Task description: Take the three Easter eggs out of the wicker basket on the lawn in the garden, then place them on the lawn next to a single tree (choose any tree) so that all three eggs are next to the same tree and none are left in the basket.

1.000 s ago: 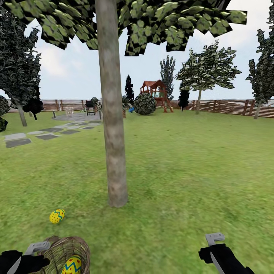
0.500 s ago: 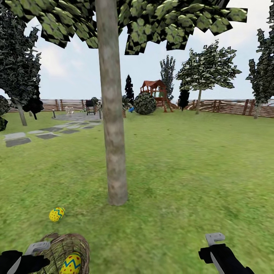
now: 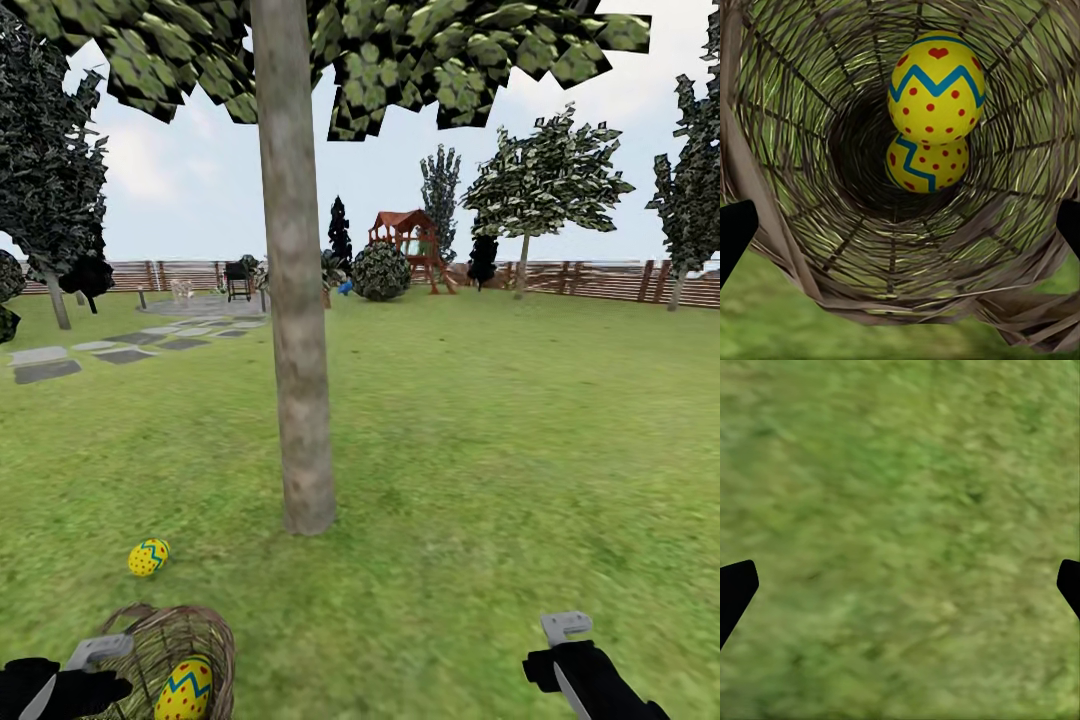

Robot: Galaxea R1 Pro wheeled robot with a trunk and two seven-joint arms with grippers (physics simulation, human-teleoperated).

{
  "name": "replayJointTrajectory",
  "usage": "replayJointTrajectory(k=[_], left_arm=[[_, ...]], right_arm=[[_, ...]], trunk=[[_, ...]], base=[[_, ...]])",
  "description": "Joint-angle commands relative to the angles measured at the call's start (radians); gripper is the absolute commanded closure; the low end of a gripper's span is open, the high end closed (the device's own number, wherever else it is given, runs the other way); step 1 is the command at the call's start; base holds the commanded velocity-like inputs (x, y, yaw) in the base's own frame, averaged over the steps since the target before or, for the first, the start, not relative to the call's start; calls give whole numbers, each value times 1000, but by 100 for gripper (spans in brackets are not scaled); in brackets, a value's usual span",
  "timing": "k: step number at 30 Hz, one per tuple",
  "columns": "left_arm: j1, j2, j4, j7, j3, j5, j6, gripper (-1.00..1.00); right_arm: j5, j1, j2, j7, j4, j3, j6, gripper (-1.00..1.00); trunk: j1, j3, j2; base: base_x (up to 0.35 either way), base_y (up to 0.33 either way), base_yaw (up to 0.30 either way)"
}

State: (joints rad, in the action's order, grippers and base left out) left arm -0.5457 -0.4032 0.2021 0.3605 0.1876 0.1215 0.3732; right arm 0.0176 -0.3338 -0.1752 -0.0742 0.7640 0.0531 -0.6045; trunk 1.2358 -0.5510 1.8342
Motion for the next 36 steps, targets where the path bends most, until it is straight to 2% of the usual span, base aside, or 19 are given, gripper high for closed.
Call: replayJointTrajectory(k=[1,8,31,36], left_arm=[[0,2,2,6,9,10,6,-100],[0,15,2,6,9,9,4,-100],[0,18,2,6,9,12,6,-100],[0,19,2,7,8,11,5,-100]], right_arm=[[2,-1,-1,-4,1,5,-6,-100],[2,-1,-1,-4,0,5,-6,-100],[2,-1,3,-4,0,7,-5,-100],[3,-1,3,-4,0,6,-5,-100]], trunk=[[4,-4,8],[31,-26,57],[119,-98,218],[119,-98,218]], base=[[0,0,0],[0,0,0],[0,0,0],[28,0,0]])
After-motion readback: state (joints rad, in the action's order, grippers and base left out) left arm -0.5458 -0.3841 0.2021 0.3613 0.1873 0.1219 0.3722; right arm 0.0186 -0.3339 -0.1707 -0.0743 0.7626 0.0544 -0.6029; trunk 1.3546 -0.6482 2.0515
